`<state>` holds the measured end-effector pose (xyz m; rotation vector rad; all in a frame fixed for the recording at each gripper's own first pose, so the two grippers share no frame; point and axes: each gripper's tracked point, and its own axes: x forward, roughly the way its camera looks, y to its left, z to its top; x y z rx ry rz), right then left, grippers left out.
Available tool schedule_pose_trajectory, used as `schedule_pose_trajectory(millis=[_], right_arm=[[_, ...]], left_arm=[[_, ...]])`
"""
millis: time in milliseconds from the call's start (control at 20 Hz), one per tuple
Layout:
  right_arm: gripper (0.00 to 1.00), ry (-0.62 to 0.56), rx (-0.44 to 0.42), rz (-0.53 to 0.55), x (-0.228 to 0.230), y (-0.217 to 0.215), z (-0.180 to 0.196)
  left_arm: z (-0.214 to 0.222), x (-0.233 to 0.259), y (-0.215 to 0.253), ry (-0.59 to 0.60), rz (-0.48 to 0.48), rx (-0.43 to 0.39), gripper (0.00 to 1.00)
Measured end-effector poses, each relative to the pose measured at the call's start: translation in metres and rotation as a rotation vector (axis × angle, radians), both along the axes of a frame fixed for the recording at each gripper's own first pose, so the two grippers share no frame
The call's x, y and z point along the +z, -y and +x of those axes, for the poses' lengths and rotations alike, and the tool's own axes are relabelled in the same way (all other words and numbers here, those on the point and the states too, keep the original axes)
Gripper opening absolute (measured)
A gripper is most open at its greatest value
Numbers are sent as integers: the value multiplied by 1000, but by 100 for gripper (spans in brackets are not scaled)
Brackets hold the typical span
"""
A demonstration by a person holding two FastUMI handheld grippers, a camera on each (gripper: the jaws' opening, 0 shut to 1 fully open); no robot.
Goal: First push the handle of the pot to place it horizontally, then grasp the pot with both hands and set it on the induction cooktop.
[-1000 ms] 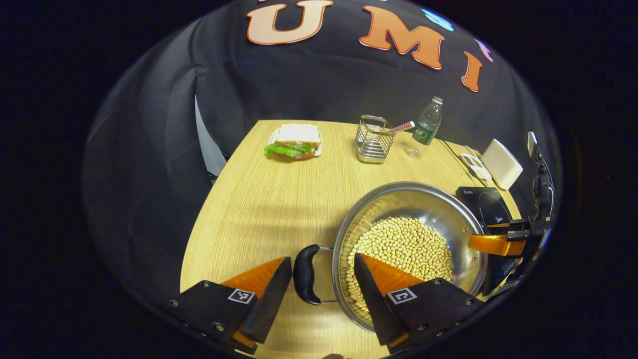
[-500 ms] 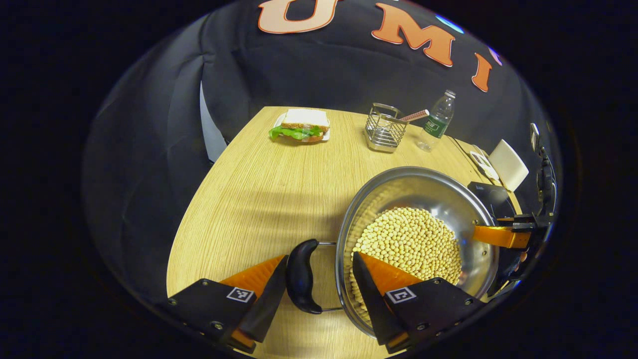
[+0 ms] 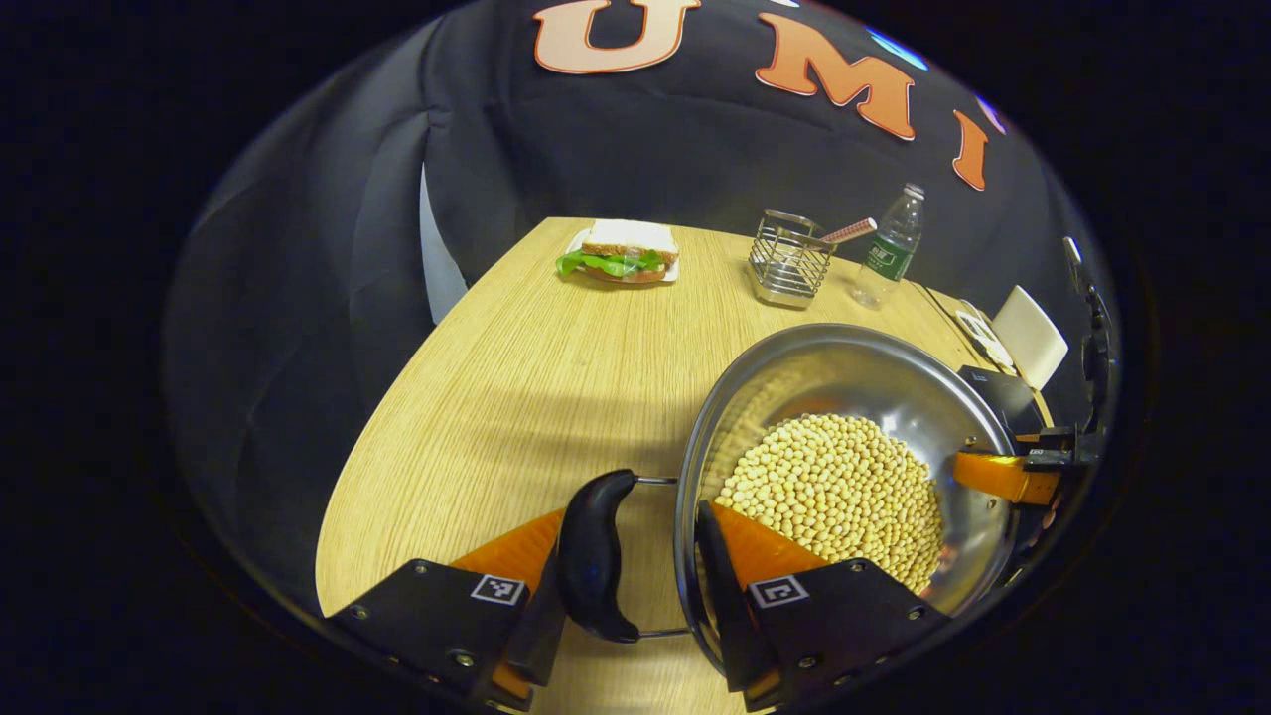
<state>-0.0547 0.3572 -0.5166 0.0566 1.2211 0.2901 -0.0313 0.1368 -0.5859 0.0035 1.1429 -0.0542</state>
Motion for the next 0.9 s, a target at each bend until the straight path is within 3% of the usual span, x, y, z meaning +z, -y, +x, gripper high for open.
schedule_pose_trajectory(millis=[150,350,600,900], right_arm=[[72,12,28,9,-1,-3,-1],[60,0,4,48,-1,-2,1],[55,19,-13,57,8,1,4],[54,72,-48,83,42,28,16]], left_arm=[[1,3,-1,37,16,12,65],[3,6,-2,73,51,40,64],[4,13,-2,100,73,60,64],[17,63,17,195,104,4,64]])
